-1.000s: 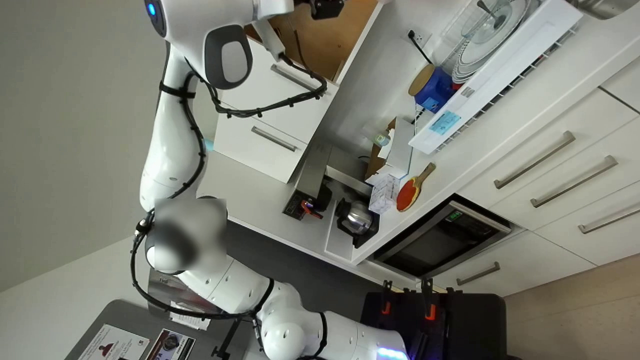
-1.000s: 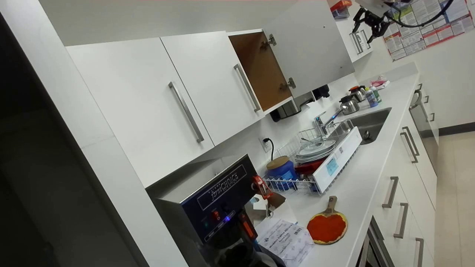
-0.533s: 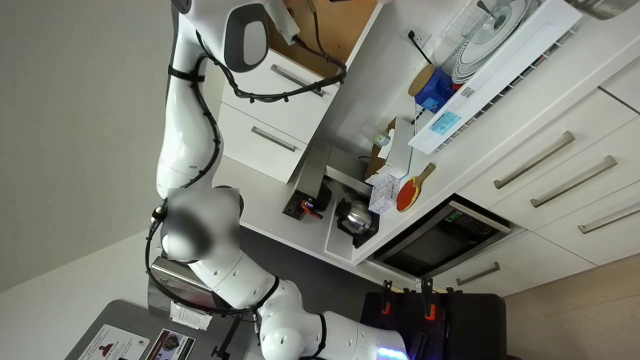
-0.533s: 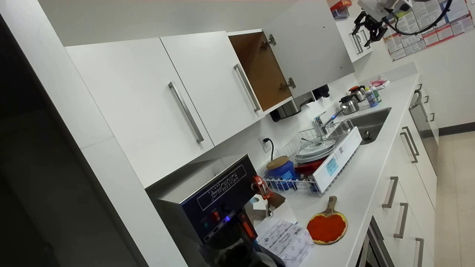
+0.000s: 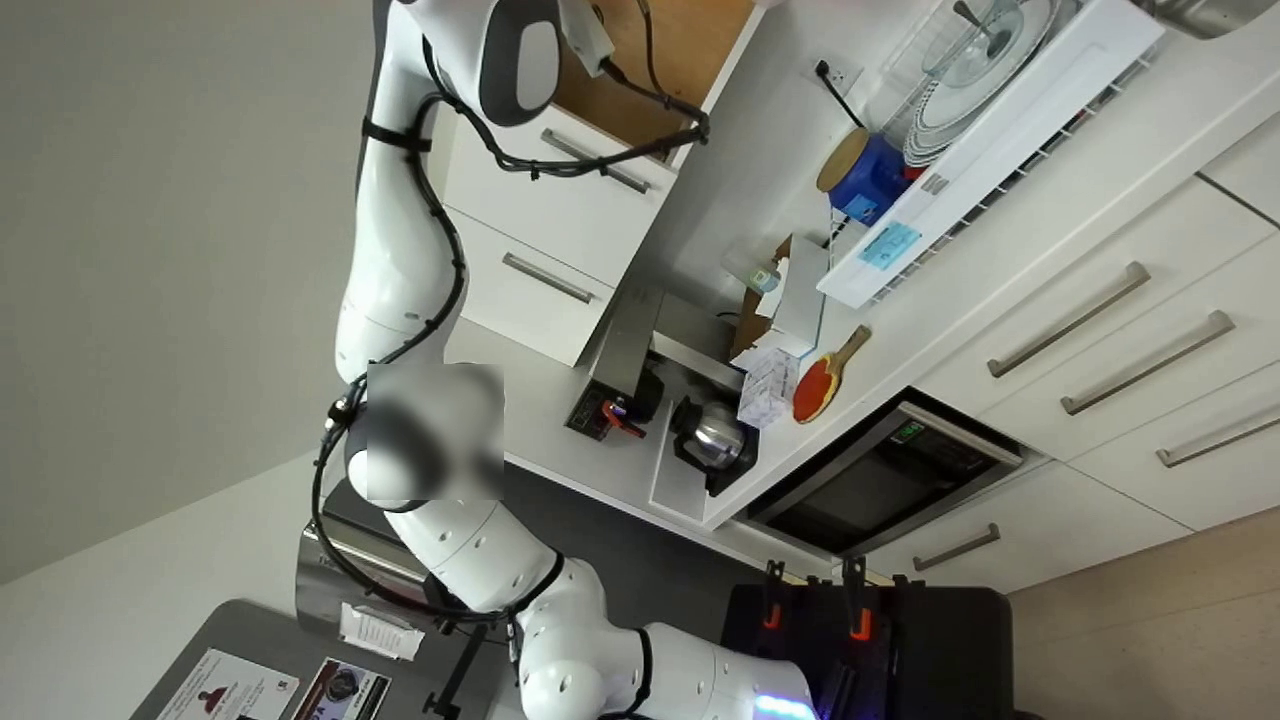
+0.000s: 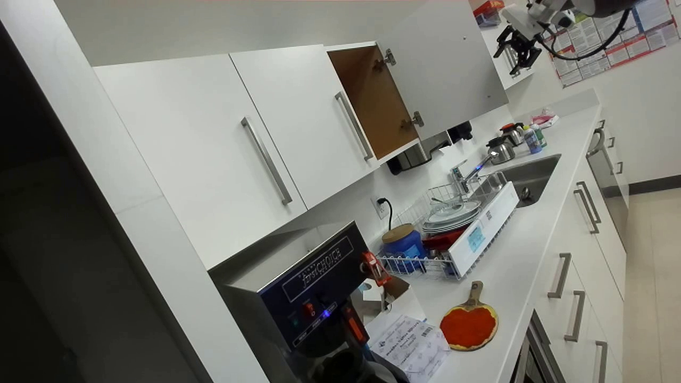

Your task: Close the open upper cabinet door

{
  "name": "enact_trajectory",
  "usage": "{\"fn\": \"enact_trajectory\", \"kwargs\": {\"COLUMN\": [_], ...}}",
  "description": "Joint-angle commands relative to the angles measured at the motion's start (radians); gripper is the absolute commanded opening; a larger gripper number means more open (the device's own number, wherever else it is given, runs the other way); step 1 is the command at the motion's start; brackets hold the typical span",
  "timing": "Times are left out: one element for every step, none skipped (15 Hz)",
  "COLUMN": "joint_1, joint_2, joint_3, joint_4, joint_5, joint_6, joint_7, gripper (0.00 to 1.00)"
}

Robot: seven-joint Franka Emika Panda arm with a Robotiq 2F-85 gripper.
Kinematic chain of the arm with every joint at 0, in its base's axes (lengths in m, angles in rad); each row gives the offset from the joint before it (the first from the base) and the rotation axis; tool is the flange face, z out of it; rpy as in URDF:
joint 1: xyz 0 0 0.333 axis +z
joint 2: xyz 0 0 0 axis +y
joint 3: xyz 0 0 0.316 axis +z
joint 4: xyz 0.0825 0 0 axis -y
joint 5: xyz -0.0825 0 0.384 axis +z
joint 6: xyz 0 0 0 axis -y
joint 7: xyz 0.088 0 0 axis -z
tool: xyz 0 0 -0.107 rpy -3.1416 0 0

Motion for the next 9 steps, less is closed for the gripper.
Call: {"fn": "enact_trajectory", "kwargs": {"joint_1": [-0.028,-0.029,-0.032,-0.033,-0.035,-0.038,-0.041,-0.046,-0.053], "joint_2": [0.035,0.039,0.043,0.046,0.049,0.050,0.051,0.049,0.043], "joint_3": [0.033,0.039,0.046,0.051,0.055,0.060,0.062,0.061,0.063], "joint_4": [0.070,0.077,0.083,0.088,0.092,0.095,0.095,0.094,0.091], "joint_5": [0.006,0.006,0.009,0.008,0.006,0.005,0.000,-0.005,-0.006], "joint_6": [-0.039,-0.039,-0.044,-0.045,-0.049,-0.055,-0.065,-0.083,-0.114], "joint_7": [0.061,0.064,0.061,0.061,0.061,0.061,0.065,0.072,0.076], "gripper": [1.00,1.00,0.75,0.74,0.65,0.58,0.49,0.44,0.35]}}
